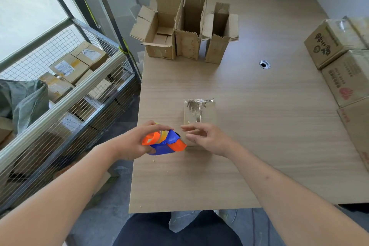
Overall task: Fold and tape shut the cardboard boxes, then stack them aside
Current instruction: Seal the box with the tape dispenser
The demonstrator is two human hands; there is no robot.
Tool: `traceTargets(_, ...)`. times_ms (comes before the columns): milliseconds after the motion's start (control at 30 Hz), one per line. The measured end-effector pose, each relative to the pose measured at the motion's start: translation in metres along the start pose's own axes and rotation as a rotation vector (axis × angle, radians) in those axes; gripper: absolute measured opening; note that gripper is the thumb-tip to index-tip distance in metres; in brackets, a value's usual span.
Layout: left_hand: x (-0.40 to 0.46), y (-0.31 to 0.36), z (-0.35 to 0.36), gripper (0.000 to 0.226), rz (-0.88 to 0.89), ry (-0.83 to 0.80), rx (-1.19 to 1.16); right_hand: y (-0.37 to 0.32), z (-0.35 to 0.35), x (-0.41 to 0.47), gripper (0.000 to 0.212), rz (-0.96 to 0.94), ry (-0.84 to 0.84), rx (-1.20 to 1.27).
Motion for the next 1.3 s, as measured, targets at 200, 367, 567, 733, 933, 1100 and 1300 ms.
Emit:
traceTargets(200, 0.002, 0.02, 0.008, 0.08, 0.049, -0.014, -0.024, -0.01, 0.005, -0.005, 0.014, 0.016, 0.025, 0.24)
traceTargets(367, 0.0, 0.035, 0.02, 0.079, 0.07, -0.037, -0.01, -0.006, -0.001, -0.017, 0.009, -0.004, 0.055, 0.255)
traceTargets(567, -0.011, 0.047, 0.024, 0.077, 0.078, -0.012, -0.02, -0.006, -0.005, -0.038, 0.014, 0.003, -0.058, 0.233)
traceTargets(733, -0.018, 0.061, 0.029, 0.08, 0.083, 0.0, -0.012, -0.013, -0.011, -0.048, 0.01, -0.007, -0.051, 0.197)
traceTargets(933, -0.027, 0.078, 0.033, 0.075, 0.073, 0.019, -0.026, -0.02, -0.01, -0.064, 0.023, 0.039, -0.072, 0.285)
traceTargets(1100, -0.031, 0.089, 0.038, 0.077, 0.053, 0.007, -0.006, -0.018, -0.01, -0.072, 0.037, 0.072, -0.066, 0.356)
traceTargets(1300, -0.029, 0.09, 0.051, 0.082, -0.001, -0.019, 0.046, -0.001, -0.023, -0.073, 0.013, 0.026, 0.171, 0.249)
Point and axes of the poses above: each hand's wrist, its own x-axis towards the middle knuckle, its own z-axis out of the palm, y = z × x, the point moved 9 cm from there along x, towards the middle knuckle, and after that the axes turned 3 degrees about z, right-handed, at the moved point
